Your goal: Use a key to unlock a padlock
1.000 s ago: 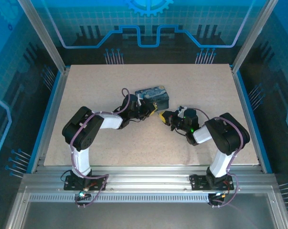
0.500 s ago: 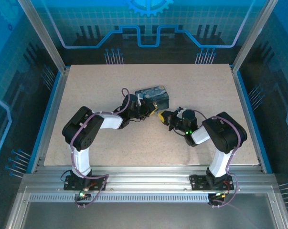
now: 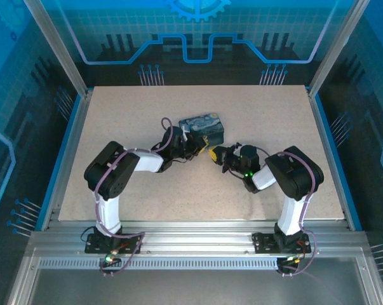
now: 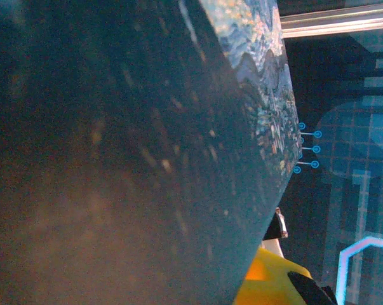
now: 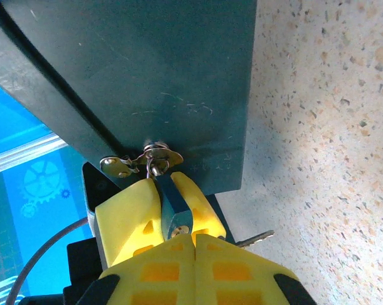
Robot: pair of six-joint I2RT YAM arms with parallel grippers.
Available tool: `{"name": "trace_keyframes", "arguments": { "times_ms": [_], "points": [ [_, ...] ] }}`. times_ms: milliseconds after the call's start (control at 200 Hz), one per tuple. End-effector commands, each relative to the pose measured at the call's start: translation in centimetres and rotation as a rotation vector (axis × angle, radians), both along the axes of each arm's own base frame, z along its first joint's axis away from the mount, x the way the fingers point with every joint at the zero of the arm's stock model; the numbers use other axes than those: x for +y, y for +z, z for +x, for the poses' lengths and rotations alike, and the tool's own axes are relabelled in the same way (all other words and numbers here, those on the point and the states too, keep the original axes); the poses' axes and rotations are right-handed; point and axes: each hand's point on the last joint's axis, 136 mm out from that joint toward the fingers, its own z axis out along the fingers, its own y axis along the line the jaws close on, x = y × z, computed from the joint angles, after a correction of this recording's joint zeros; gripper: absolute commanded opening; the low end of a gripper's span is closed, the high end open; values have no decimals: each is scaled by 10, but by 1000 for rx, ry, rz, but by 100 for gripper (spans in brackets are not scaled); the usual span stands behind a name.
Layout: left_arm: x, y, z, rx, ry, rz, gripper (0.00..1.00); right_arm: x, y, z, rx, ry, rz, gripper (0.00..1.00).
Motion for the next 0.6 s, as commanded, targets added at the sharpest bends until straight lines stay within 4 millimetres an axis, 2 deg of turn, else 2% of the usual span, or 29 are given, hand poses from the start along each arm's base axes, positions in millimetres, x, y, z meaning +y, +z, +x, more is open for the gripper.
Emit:
{"name": "trace_keyframes", "arguments": {
  "times_ms": [0,420,595],
  "points": [
    [-31,15,-26,-15,-132,-99,0,9,5,4,-13,9,-3,0],
    [-31,17,-27,-16,-137,-102,0,11,4,5,-12,20,-3,0],
    [-30,14,-28,-7,-141,-93,0,14,8,9,-1,9,67,0]
  ]
}}
